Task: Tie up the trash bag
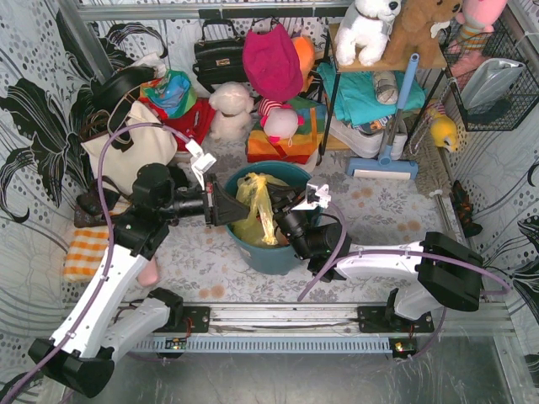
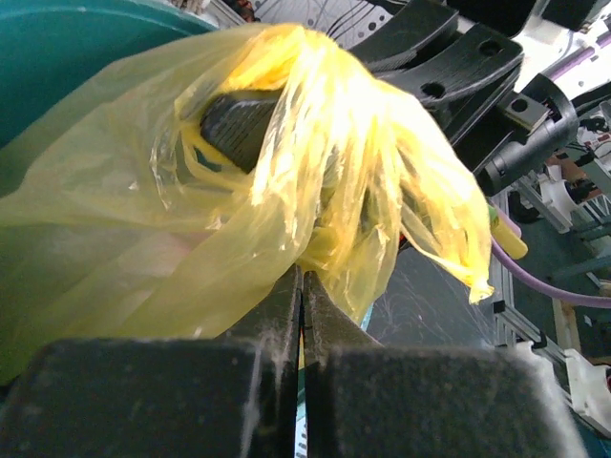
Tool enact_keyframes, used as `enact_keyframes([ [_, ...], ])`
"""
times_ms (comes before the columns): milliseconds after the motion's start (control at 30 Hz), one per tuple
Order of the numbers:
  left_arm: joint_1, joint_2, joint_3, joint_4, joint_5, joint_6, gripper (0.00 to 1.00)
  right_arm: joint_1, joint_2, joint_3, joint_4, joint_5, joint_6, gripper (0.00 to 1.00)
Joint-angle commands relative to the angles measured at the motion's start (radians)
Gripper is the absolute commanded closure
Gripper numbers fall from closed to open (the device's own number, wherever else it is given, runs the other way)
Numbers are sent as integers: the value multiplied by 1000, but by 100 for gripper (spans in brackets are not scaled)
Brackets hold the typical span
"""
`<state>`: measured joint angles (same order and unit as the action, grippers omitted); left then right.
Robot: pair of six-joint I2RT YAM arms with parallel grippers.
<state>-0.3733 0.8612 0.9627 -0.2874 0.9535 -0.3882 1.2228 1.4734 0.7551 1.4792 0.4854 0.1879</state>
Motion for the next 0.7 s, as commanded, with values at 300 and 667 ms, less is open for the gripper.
enact_keyframes([
  [300, -10, -88, 122, -226, -326, 255, 58, 1, -2, 29, 64, -14, -7, 100],
  [667, -10, -156, -17, 82, -353, 291, 35, 1, -2, 30, 57, -17, 4, 100],
])
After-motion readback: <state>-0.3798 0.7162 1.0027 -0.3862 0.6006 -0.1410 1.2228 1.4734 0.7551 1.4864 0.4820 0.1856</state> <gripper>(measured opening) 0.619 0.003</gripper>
